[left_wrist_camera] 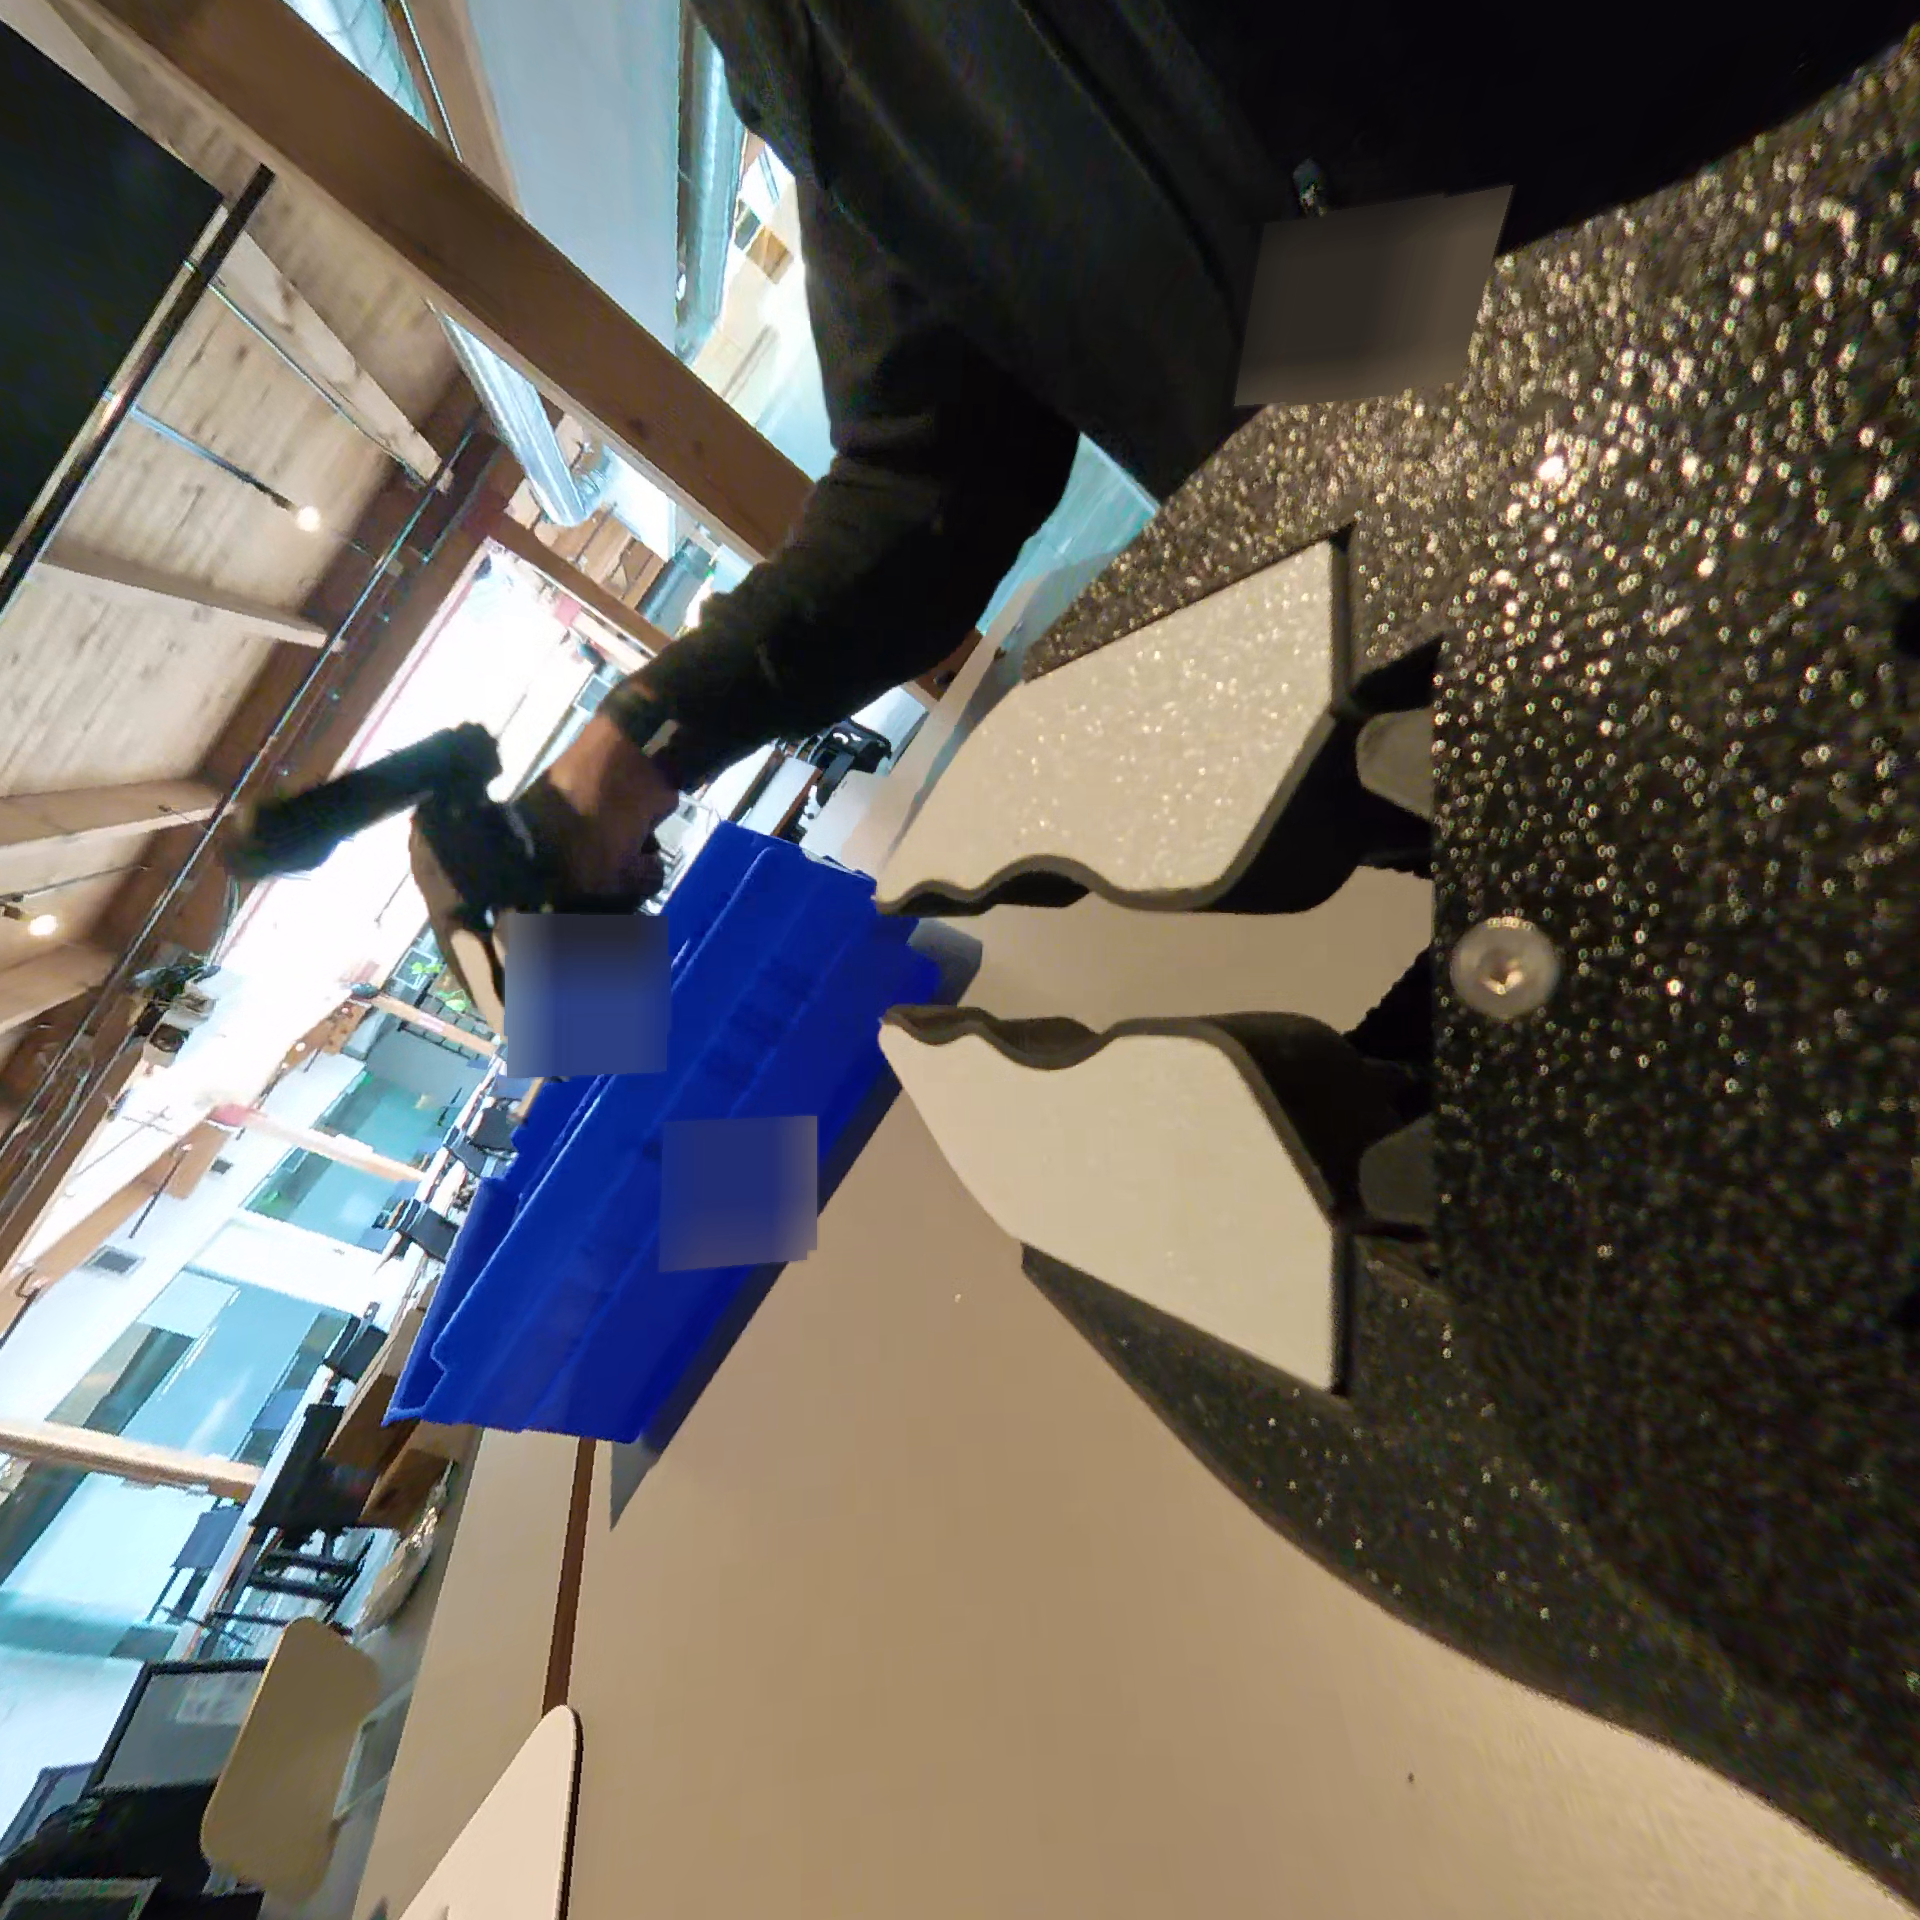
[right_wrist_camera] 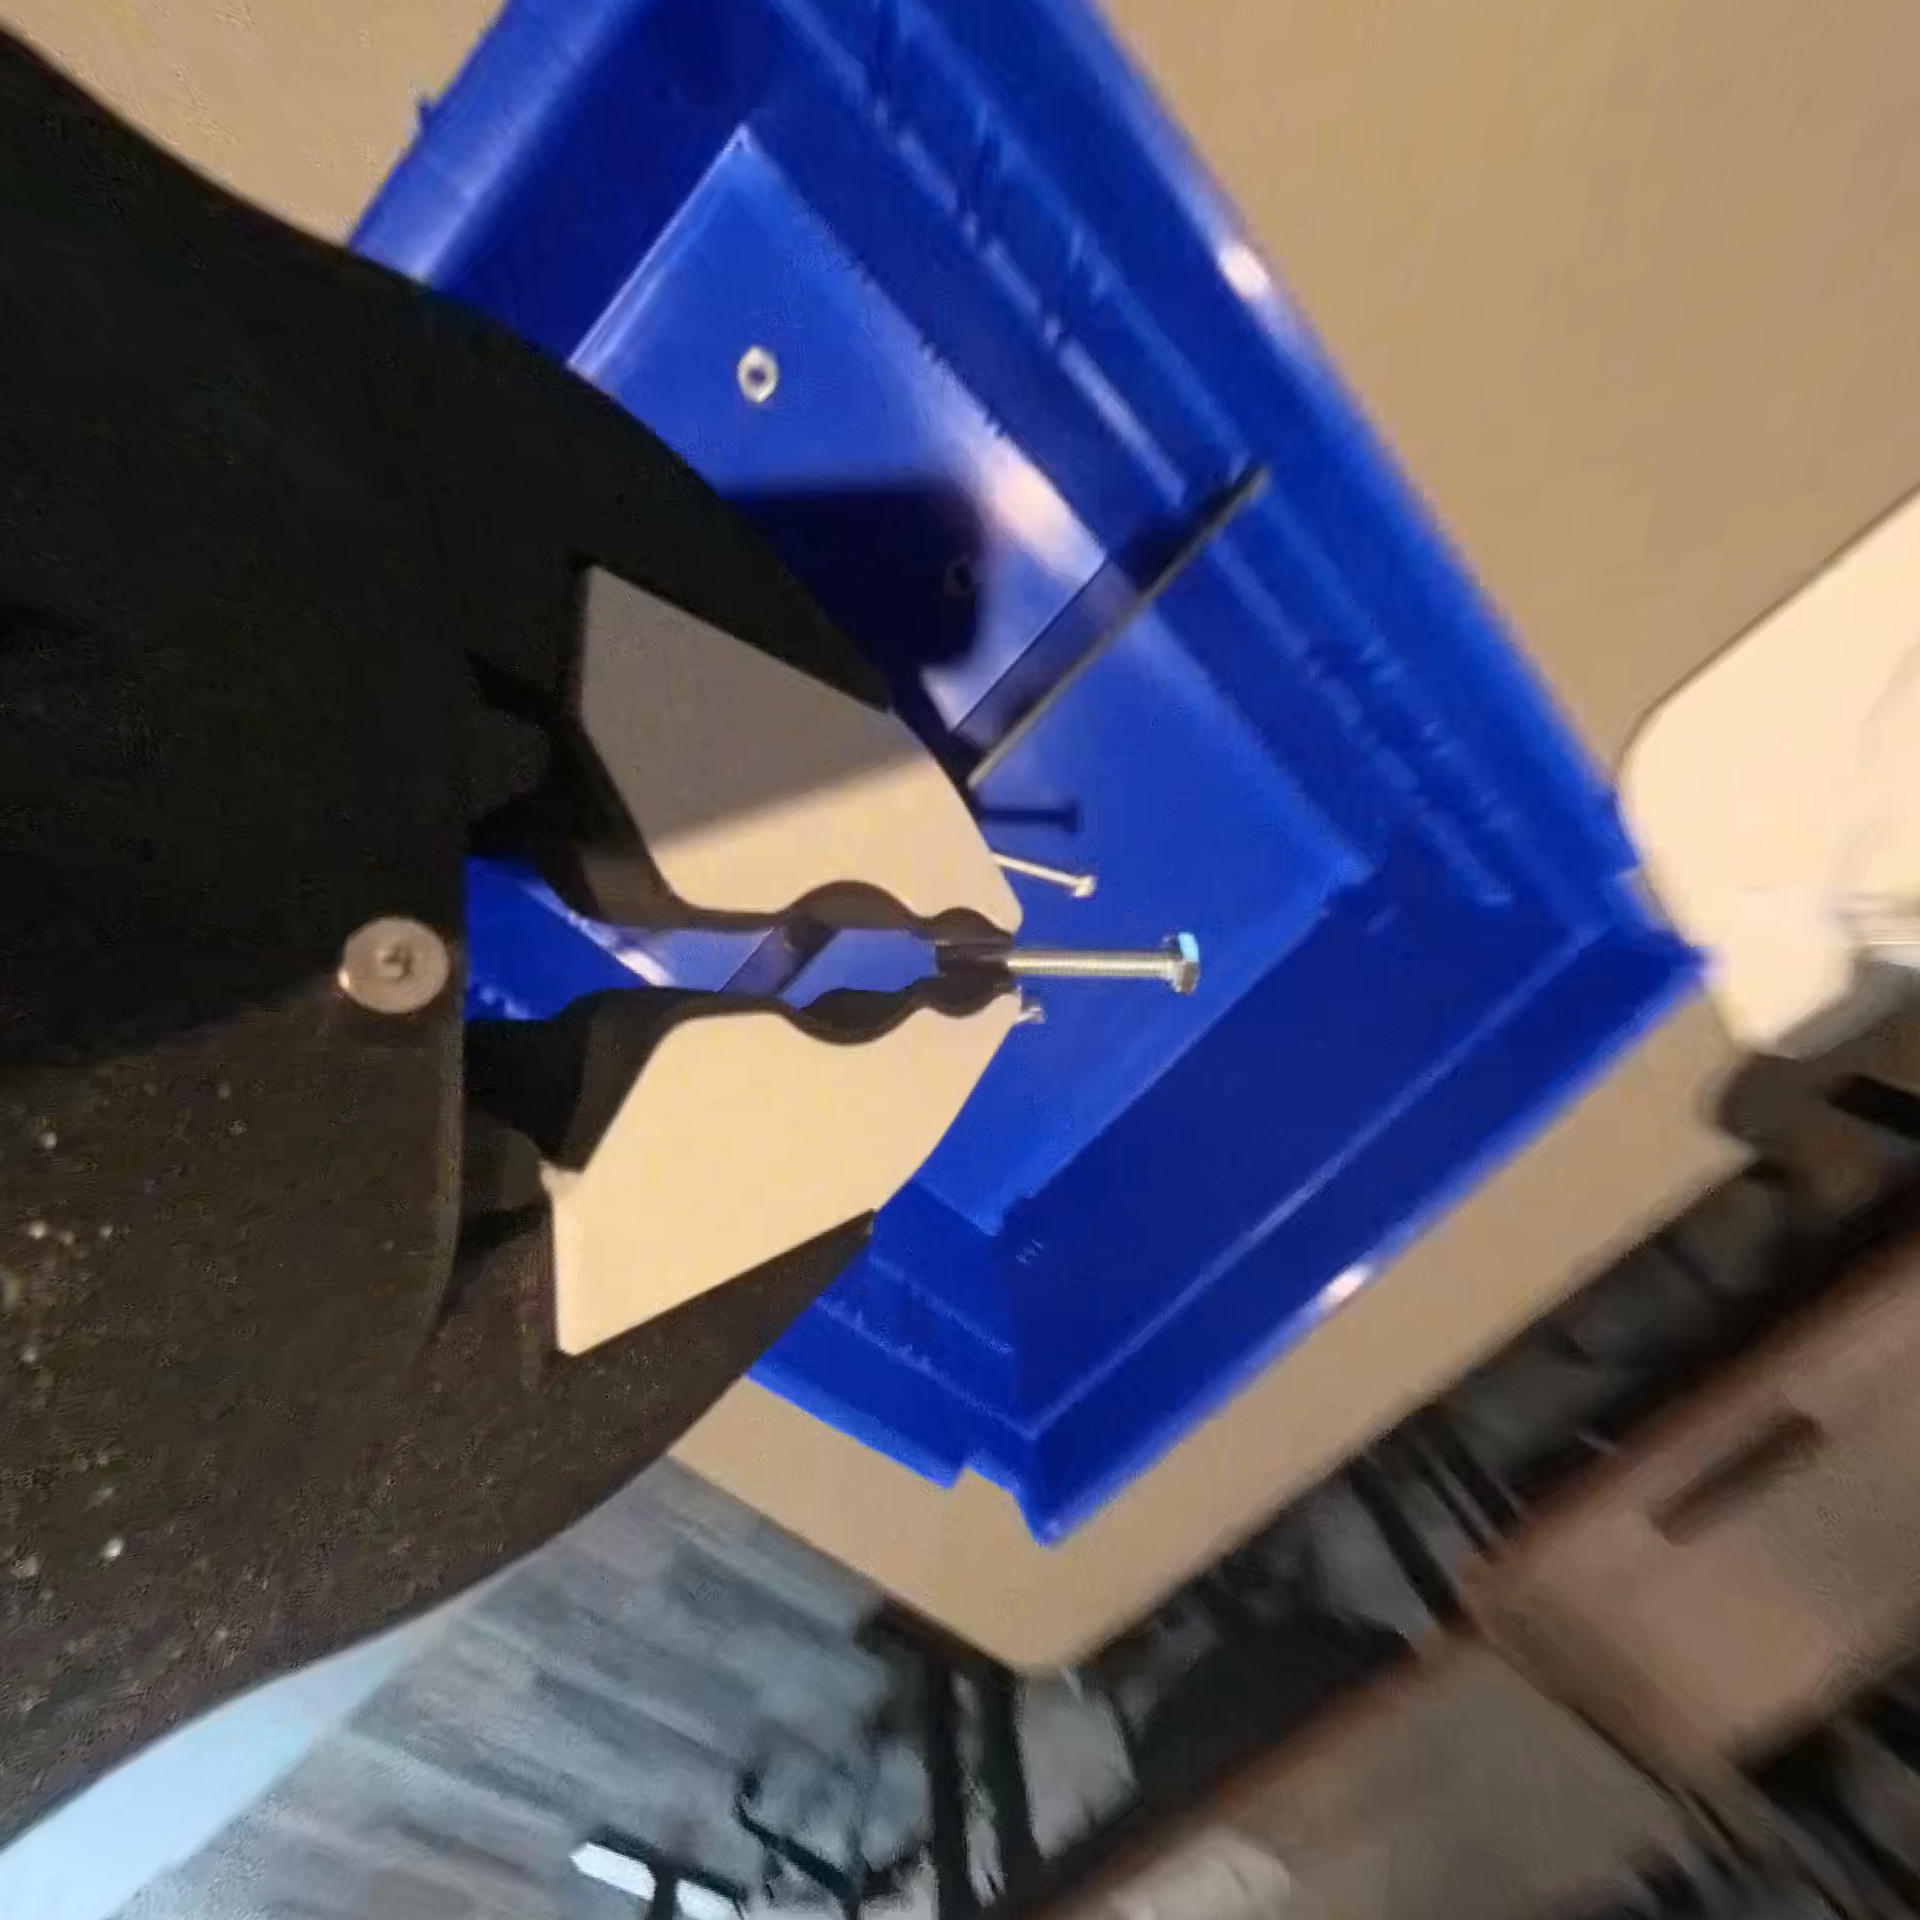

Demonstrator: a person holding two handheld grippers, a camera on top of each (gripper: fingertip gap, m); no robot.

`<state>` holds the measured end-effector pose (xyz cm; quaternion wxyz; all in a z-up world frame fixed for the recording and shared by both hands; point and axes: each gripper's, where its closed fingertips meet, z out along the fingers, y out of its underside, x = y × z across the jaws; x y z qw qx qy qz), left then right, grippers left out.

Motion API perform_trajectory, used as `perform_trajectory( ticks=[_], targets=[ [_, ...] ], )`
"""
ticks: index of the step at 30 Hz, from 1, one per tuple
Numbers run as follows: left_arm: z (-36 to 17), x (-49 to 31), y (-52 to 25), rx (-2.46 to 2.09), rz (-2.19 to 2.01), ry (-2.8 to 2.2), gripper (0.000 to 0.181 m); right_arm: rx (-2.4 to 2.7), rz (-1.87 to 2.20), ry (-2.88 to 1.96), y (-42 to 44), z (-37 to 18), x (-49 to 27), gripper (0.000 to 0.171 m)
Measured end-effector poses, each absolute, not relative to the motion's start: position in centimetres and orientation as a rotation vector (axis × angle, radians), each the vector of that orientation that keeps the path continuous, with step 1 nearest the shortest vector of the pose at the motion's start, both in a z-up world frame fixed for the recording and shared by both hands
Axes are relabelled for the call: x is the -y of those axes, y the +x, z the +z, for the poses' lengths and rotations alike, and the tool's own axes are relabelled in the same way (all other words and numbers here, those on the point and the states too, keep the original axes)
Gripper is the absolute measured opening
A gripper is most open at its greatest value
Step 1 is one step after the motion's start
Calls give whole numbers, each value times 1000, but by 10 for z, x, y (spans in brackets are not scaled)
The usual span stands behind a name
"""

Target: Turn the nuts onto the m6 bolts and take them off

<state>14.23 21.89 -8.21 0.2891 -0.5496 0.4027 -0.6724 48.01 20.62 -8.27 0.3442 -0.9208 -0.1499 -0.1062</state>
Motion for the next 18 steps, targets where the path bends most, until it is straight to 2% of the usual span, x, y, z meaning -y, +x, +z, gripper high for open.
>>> perform_trajectory(
  ticks=[5, 10, 15, 18],
  targets=[
    [-75, -226, 136, -990, -1766, -1428, 15, 371, -89, -2609, 498, -119, -221, 6],
    [-73, -226, 127, -923, -1771, -1424, 14, 342, -86, -2646, 504, -120, -229, 6],
    [-74, -218, 127, -948, -1757, -1431, 14, 312, -140, -2602, 507, -113, -229, 27],
    [-74, -219, 125, -933, -1746, -1430, 14, 253, -180, -2486, 504, -93, -223, 30]
  ],
)
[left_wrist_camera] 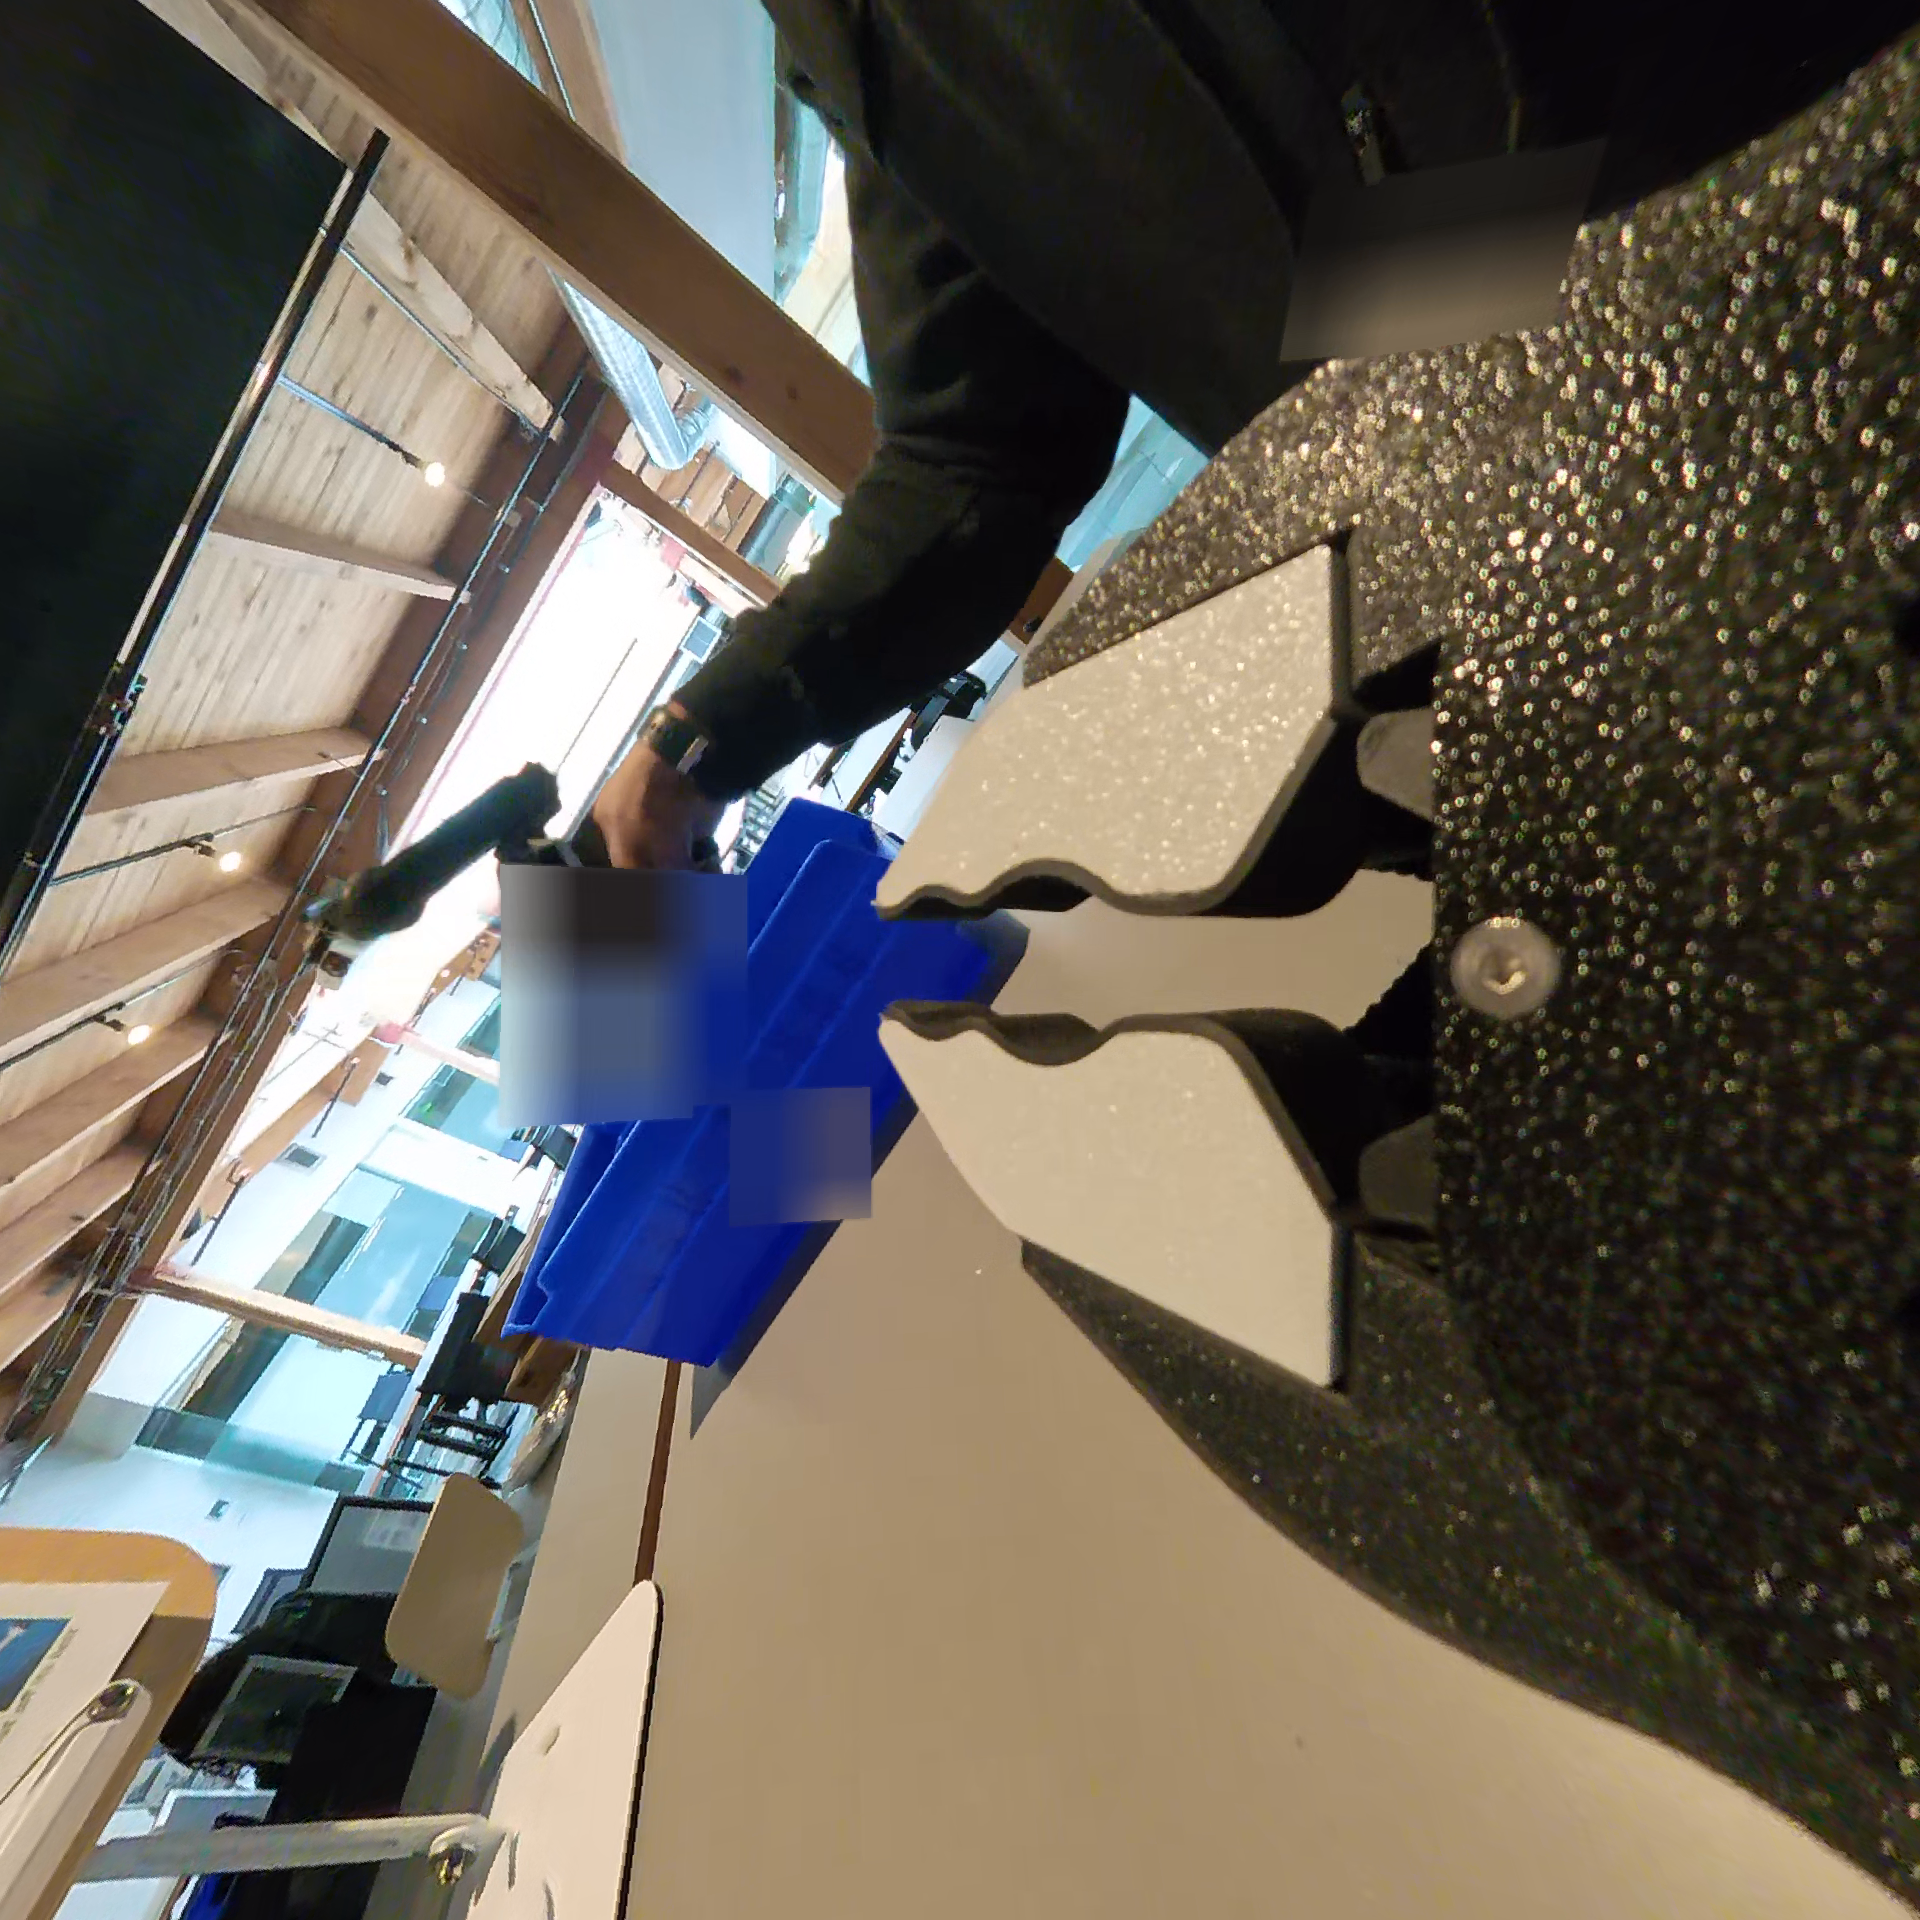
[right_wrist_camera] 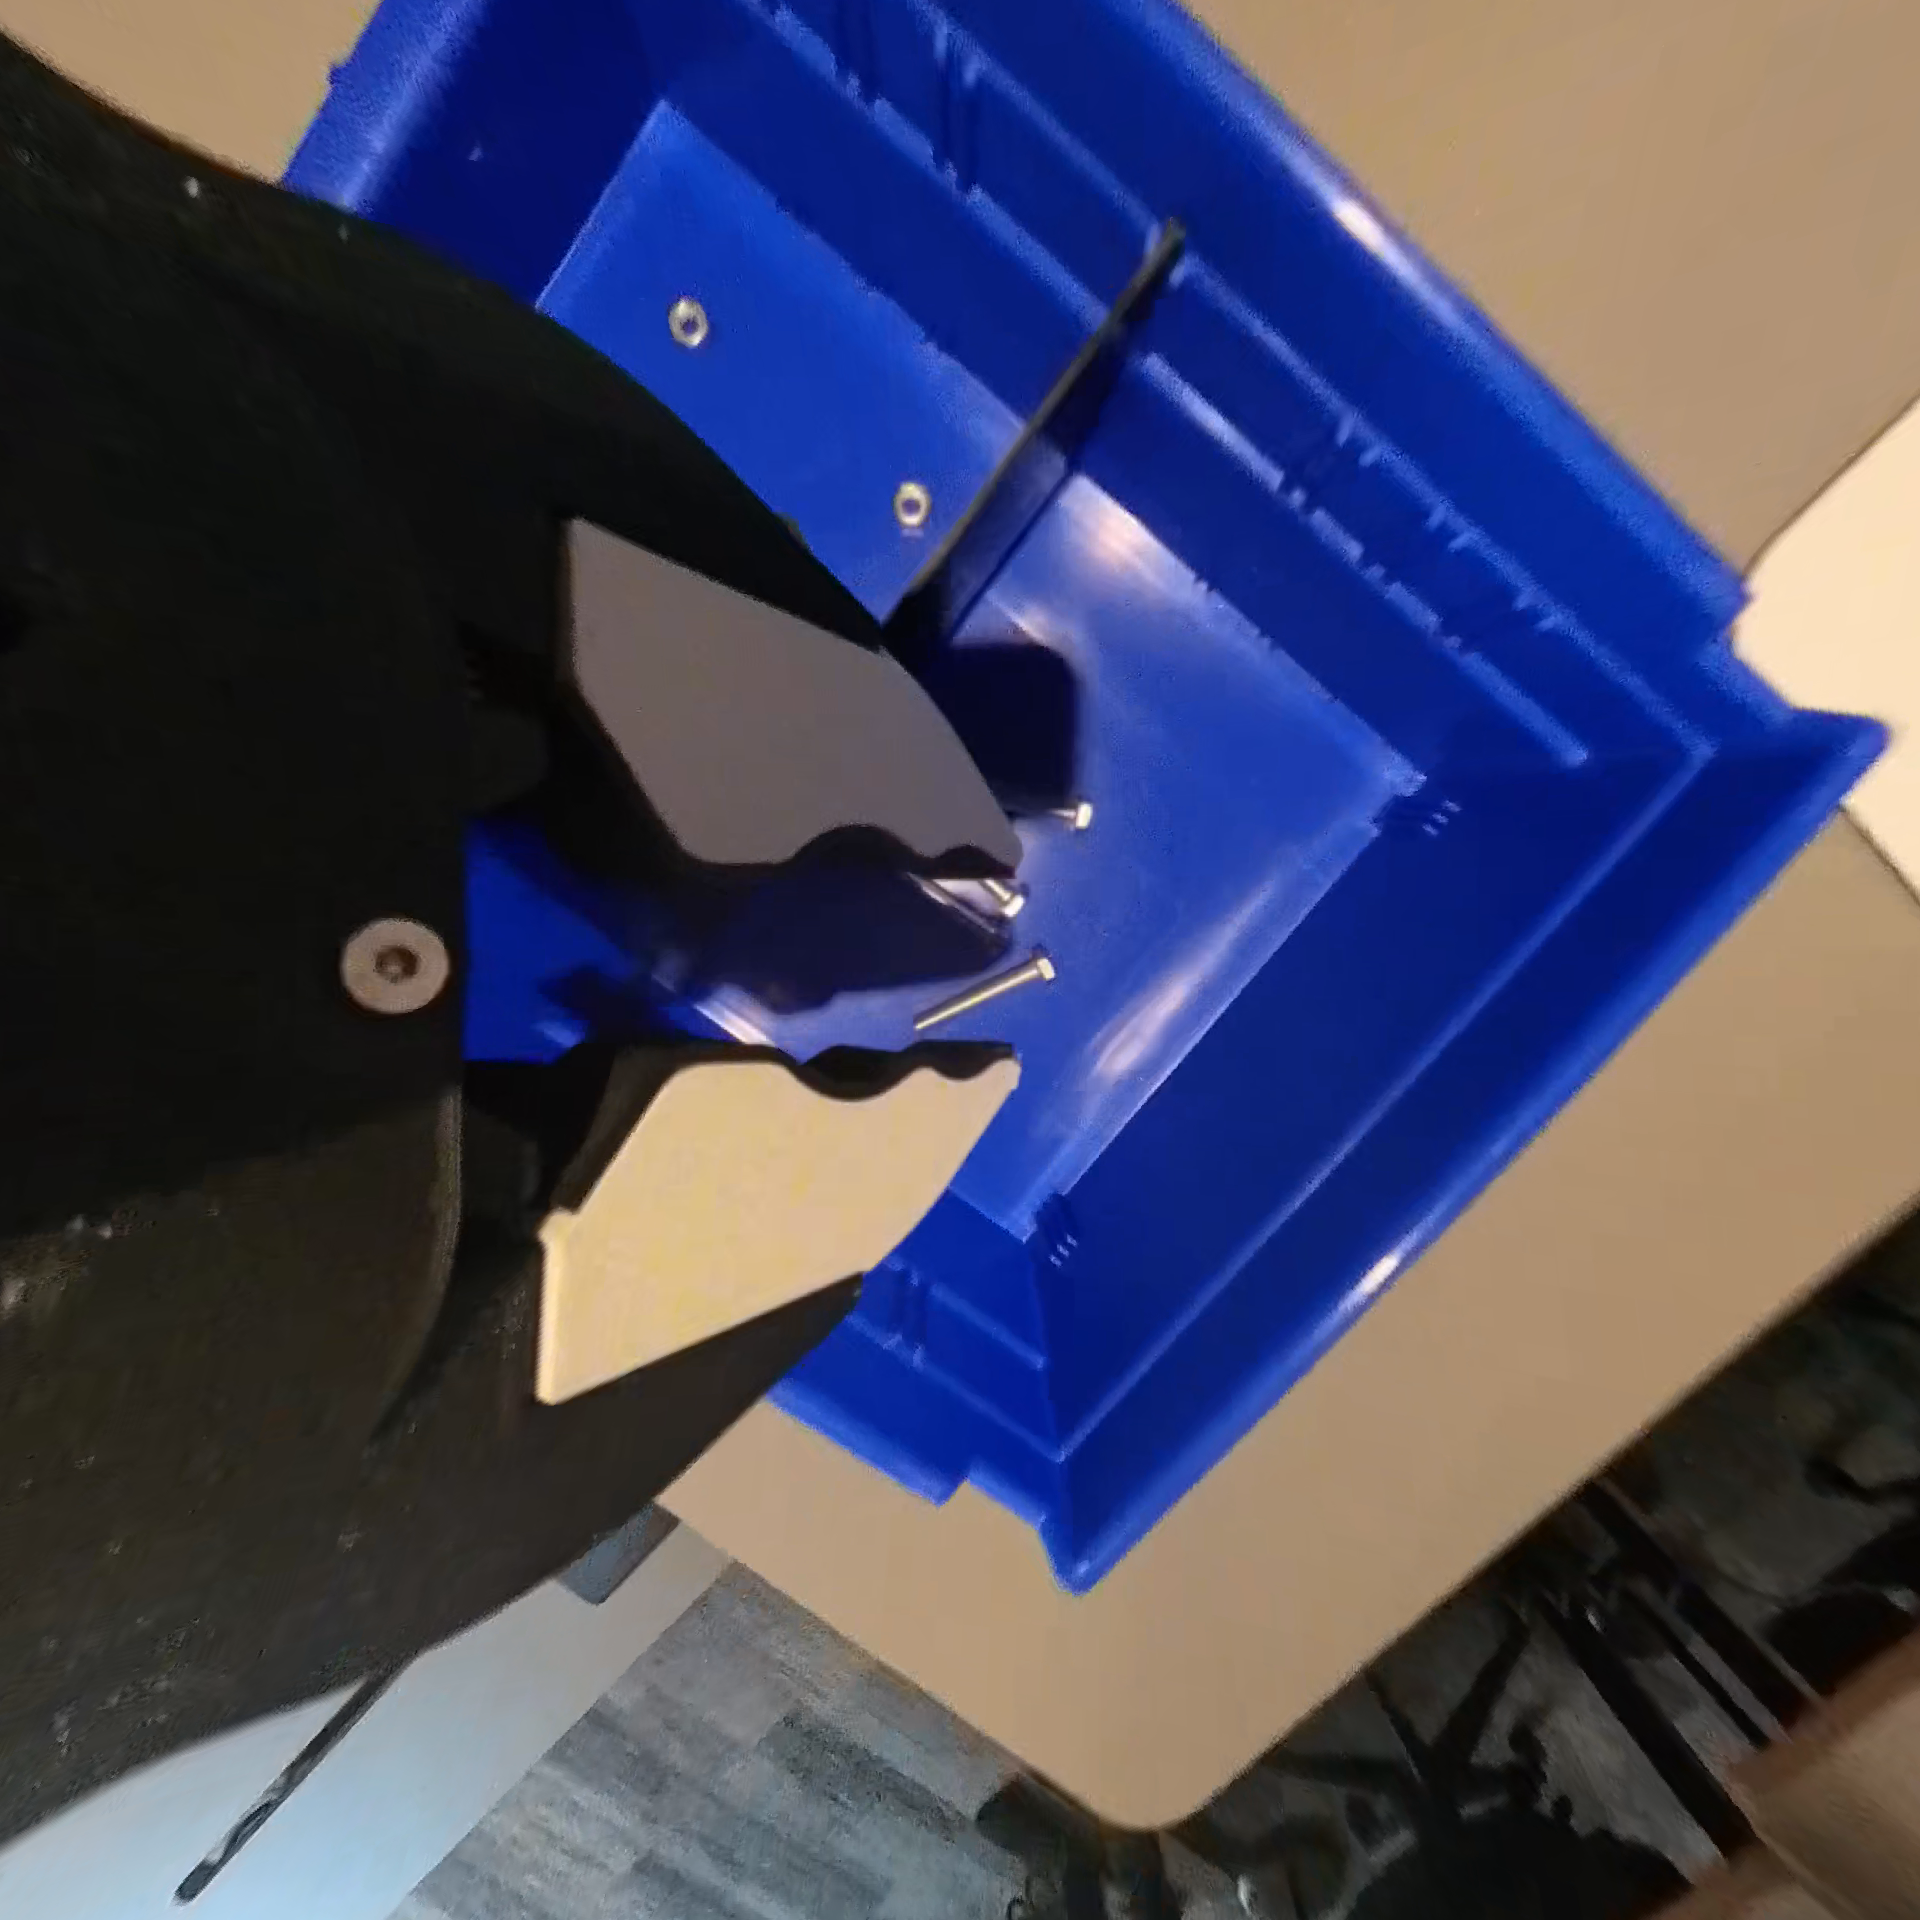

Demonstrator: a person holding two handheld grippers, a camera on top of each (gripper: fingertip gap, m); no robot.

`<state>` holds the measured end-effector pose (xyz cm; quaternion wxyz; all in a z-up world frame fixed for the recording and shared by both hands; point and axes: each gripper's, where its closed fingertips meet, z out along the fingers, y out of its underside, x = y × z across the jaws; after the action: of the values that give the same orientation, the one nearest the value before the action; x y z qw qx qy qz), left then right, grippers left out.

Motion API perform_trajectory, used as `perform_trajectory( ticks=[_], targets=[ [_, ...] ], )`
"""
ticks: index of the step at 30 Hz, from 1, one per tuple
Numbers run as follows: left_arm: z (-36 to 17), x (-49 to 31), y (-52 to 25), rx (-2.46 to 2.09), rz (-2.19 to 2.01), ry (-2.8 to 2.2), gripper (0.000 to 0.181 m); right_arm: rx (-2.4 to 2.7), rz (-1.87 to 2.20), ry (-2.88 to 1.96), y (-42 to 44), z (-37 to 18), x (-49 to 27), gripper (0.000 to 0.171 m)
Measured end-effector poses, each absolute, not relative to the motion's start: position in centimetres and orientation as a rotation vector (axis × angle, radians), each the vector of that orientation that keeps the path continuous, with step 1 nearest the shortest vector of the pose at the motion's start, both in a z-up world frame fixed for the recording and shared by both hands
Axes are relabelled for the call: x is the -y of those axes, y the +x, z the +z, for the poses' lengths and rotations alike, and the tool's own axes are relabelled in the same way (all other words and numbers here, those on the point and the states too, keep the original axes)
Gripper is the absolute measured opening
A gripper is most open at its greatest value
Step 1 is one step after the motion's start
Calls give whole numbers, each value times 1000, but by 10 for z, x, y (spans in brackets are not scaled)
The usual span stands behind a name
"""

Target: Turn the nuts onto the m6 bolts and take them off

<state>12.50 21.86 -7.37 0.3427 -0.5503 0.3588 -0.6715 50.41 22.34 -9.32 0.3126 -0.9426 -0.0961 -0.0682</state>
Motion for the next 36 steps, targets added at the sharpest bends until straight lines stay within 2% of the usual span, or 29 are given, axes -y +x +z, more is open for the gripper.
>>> perform_trajectory(
  ticks=[6, 12, 18, 22, 25, 28, 33, 34, 36],
  targets=[
    [-71, -224, 111, -839, -1631, -1426, 14, 189, -70, -2135, 439, -53, -177, 35],
    [-74, -250, 69, -739, -1226, -1457, 21, 165, 107, -1788, 330, -45, -114, 40],
    [-69, -313, -55, -568, -307, -1380, 37, 244, 65, -1671, 259, -71, -86, 34],
    [-72, -341, -134, -399, -148, -1451, 48, 275, 143, -1667, 225, -90, -82, 33],
    [-69, -360, -191, -284, -24, -1455, 49, 237, 134, -1662, 222, -93, -84, 32],
    [-82, -384, -213, -287, -23, -1567, 49, 198, 112, -1671, 226, -93, -87, 31],
    [-121, -421, -206, -419, -52, -1833, 43, 197, 91, -1715, 226, -99, -92, 31],
    [-125, -425, -205, -429, -67, -1864, 36, 201, 85, -1725, 226, -101, -93, 31],
    [-129, -427, -201, -463, -120, -1888, 7, 220, 68, -1741, 224, -103, -94, 31]
  ],
)
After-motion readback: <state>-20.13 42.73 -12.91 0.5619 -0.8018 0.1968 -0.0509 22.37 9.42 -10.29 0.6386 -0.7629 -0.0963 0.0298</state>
